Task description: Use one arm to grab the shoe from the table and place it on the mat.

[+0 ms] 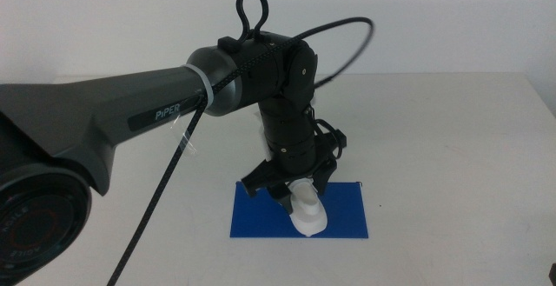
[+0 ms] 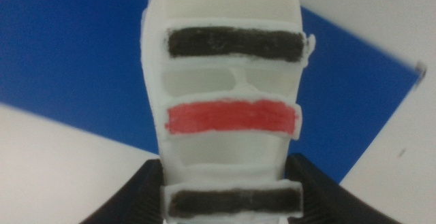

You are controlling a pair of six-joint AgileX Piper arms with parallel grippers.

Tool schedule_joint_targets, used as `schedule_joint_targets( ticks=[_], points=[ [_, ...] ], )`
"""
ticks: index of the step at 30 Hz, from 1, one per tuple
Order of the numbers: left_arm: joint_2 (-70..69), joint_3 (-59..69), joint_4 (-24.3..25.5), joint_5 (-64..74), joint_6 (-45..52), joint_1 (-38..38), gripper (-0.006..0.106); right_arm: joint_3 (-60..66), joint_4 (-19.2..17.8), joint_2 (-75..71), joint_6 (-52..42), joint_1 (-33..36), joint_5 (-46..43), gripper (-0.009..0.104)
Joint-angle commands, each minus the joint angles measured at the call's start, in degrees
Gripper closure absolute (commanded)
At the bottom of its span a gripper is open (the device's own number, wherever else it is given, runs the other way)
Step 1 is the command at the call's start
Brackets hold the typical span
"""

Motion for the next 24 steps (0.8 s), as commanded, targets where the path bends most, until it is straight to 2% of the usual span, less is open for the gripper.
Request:
schedule_joint_targets(
  ticks=[1,16,20,24],
  points=[
    [-3.2,-1.7,-1.1,-0.9,-9.4,-0.2,0.102,0.3,-0.6,0.2,-0.6,0.2,-4.2,0.017],
    [-3.1,-1.7,-0.6,-0.8,-59.2,-0.2,0.102,0.3,-0.6,0.2,-0.6,0.2,-4.2,0.017],
    [-2.8,-1.7,1.8,-0.9,-60.3,-0.2,0.102,0.3,-0.6,0.2,-0.6,0.2,-4.2,0.017],
    [-1.7,-1.7,1.9,-1.7,-60.3,-0.2,0.102,0.3,-0.6,0.2,-0.6,0.2,-4.2,0.017]
  ],
)
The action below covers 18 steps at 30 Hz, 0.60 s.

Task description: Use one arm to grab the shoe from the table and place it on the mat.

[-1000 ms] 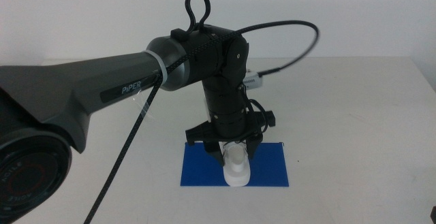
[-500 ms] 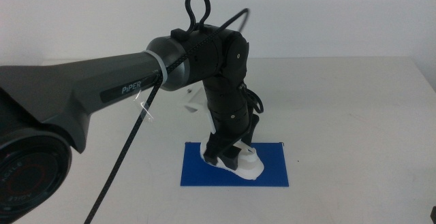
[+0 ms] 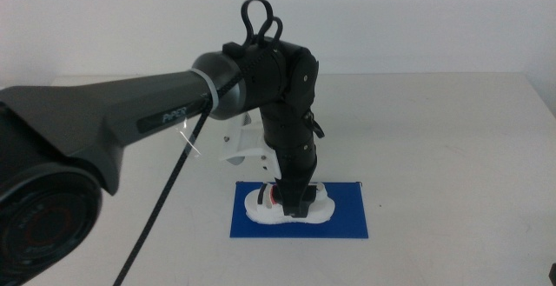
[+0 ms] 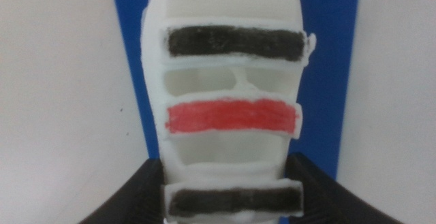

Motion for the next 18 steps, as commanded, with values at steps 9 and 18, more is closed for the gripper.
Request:
schedule_joint_targets(
  ticks=[9,18],
  points=[
    [-1.3,-1.6,-0.2,-1.2,-1.4,-0.3,0.102,0.3,-0.6,0.2,-0.6,0.2,-4.2,0.017],
    [0.1,-1.6,-2.1,-1.3,-1.4,-0.3,0.1,0.3,-0.6,0.2,-0.6,0.2,-4.2,0.017]
  ],
)
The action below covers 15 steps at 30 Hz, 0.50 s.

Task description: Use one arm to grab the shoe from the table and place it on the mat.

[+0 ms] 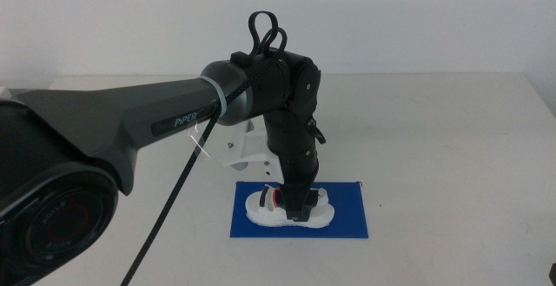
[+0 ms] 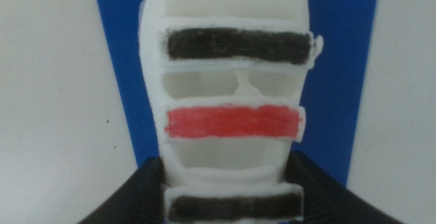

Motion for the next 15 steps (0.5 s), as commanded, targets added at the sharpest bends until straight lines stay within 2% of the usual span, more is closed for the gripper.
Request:
schedule_joint_targets(
  ticks=[1,3,4,6,10,15],
  points=[
    [-2.4,-1.2,-1.4,-0.2,-1.4,-0.3,0.097,0.3,-0.6,0.2,-0.6,0.2,-4.2,0.017],
    [-2.4,-1.2,-1.4,-0.1,-1.4,-0.3,0.092,0.3,-0.6,0.2,-0.6,0.2,-4.2,0.017],
    [-2.4,-1.2,-1.3,0.9,-1.4,-0.3,0.036,0.3,-0.6,0.2,-0.6,0.2,-4.2,0.017],
    [-2.5,-1.2,-1.3,1.4,-1.4,-0.3,0.025,0.3,-0.6,0.2,-0.6,0.2,-4.2,0.017],
    [-2.8,-1.2,-1.3,1.7,-1.4,-0.3,0.011,0.3,-0.6,0.2,-0.6,0.2,-4.2,0.017],
    [-4.6,-1.2,-1.3,1.9,-1.4,-0.3,0.007,0.3,-0.6,0.2,-0.6,0.2,-4.2,0.017]
  ],
)
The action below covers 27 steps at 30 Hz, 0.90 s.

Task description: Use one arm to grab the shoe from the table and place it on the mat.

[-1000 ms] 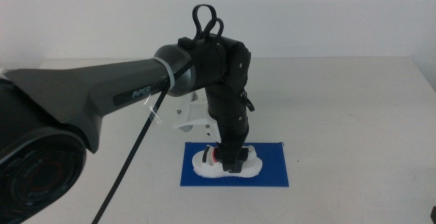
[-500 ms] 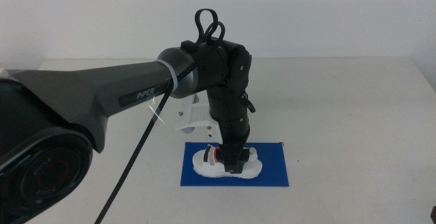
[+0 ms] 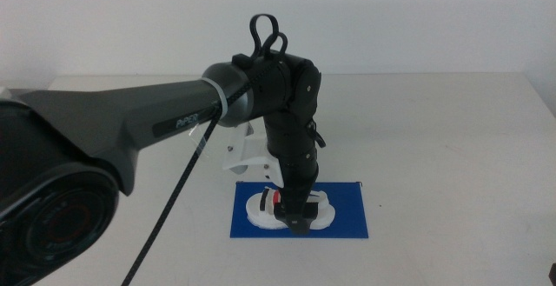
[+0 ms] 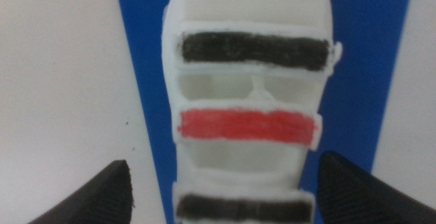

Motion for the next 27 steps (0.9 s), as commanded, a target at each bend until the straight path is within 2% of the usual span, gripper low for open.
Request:
schedule_joint_targets(
  ticks=[1,19,23,27],
  points=[
    [-5.2,-1.3,-0.7,0.6,-1.4,-0.3,0.007,0.3,-0.6,0.2,-0.6,0.2,-4.2,0.017],
    [-19.7,-1.3,-0.2,6.3,-1.2,-0.2,0.008,0.3,-0.6,0.2,-0.6,0.2,-4.2,0.017],
    [-24.3,-1.3,0.0,6.4,3.7,-0.2,0.008,0.3,-0.6,0.2,-0.6,0.2,-4.2,0.017],
    [-27.8,-1.3,3.0,8.2,7.0,-0.2,0.008,0.3,-0.6,0.2,-0.6,0.2,-4.2,0.017]
  ],
)
